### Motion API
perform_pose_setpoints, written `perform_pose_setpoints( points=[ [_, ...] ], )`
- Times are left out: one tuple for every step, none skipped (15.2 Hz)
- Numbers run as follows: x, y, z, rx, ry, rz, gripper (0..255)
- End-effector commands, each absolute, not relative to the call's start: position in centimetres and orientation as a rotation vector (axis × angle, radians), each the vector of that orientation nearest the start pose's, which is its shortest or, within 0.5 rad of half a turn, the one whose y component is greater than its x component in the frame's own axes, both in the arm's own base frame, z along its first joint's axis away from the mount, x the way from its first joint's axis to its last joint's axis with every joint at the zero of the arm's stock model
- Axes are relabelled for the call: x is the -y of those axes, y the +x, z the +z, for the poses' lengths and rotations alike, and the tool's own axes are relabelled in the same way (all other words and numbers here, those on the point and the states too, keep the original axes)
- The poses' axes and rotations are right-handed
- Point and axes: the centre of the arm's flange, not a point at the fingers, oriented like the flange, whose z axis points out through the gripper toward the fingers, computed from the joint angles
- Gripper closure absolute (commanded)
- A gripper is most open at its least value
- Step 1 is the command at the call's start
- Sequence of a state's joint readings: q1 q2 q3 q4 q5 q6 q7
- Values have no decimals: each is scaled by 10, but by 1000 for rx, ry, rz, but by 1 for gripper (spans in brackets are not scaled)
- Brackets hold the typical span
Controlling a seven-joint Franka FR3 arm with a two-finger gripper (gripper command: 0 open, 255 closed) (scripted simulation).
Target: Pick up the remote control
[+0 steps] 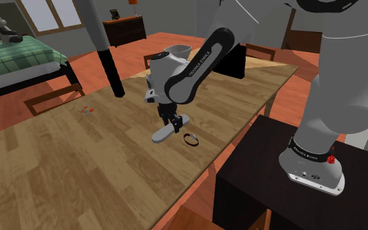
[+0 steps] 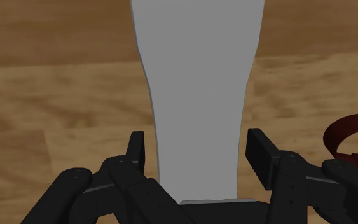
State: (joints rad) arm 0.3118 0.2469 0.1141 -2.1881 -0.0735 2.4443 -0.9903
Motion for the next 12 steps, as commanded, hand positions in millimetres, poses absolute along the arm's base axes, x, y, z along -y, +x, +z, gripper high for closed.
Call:
perform_pose_setpoints(
  points=[
    [-230, 509, 280, 2119, -2349, -8, 255],
    [-230, 509, 285, 2119, -2349, -8, 255],
    [-230, 509, 291, 2119, -2349, -8, 255],
    [-230, 509, 296, 2119, -2349, -8, 255],
    [-230, 509, 301, 2119, -2349, -8, 255],
    [-230, 509, 306, 2119, -2349, -8, 255],
    [-230, 509, 312, 2119, -2349, -8, 255],
    [-230, 509, 317, 2119, -2349, -8, 255],
    [-230, 509, 322, 2119, -2349, -8, 255],
    [-230, 509, 328, 2119, -2349, -8, 255],
    [-230, 509, 333, 2119, -2349, -8, 255],
    [-230, 509, 338, 2119, -2349, -8, 255]
  ],
)
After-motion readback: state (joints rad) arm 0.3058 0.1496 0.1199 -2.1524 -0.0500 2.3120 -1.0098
